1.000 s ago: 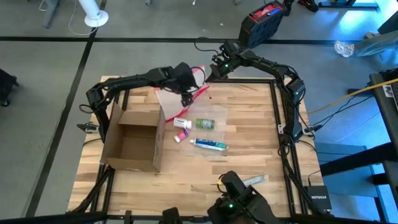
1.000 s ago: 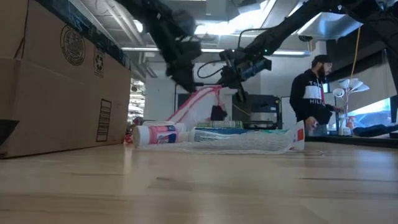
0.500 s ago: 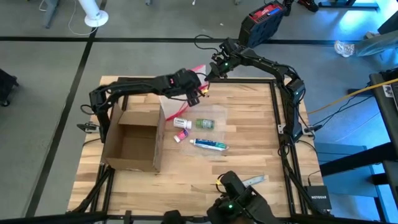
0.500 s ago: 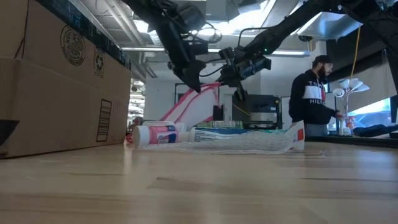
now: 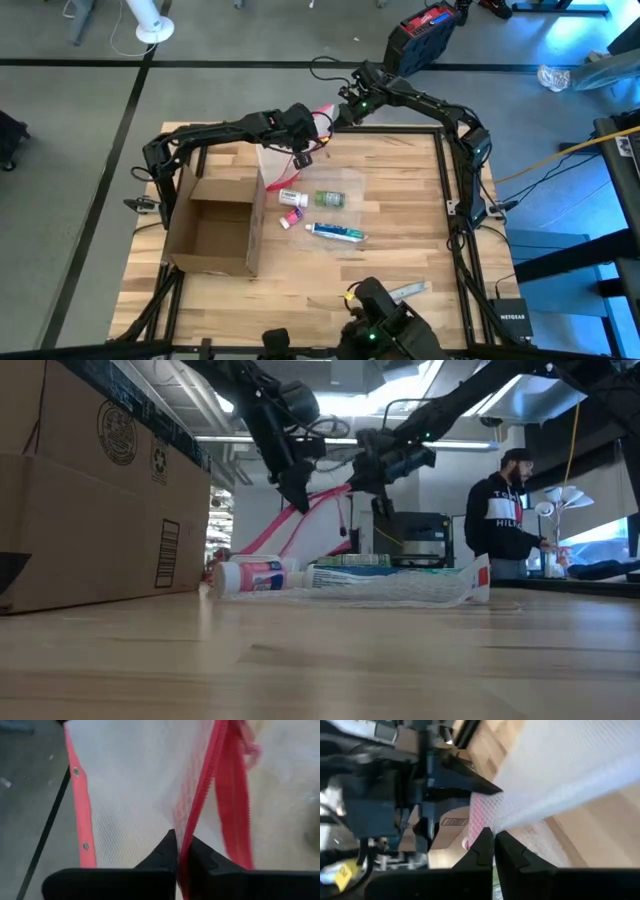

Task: Unpack boxes
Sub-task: Open the transparent zip bag

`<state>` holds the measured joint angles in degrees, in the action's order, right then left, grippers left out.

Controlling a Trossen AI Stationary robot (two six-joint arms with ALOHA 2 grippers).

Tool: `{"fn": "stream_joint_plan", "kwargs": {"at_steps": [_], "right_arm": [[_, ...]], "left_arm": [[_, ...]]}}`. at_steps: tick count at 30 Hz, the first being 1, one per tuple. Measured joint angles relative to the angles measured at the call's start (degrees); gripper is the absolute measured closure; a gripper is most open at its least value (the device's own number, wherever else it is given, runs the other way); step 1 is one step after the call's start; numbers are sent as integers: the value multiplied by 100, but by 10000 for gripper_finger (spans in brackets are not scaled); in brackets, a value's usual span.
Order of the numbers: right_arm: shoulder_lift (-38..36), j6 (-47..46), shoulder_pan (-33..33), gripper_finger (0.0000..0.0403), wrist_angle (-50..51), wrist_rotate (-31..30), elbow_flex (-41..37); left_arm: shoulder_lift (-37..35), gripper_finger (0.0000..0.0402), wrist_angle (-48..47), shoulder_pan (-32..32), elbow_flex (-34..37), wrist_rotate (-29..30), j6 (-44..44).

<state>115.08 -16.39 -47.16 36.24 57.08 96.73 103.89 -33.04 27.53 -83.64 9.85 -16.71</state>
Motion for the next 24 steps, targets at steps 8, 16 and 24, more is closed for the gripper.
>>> {"fn": "stream_joint_plan", "kwargs": {"at_steps": [8,16,24], "right_arm": [[-535,1204,29,360,1,-111,0],[-956,2155,322,282,423,-154,2],[-1337,4442,1325,224,893,-1178,2]], "left_arm": [[-249,401,14,248,-4,-670,-109],[-540,401,-181,680,-4,-1642,-31],[-600,401,-776,1101,-409,-2626,-19]]}}
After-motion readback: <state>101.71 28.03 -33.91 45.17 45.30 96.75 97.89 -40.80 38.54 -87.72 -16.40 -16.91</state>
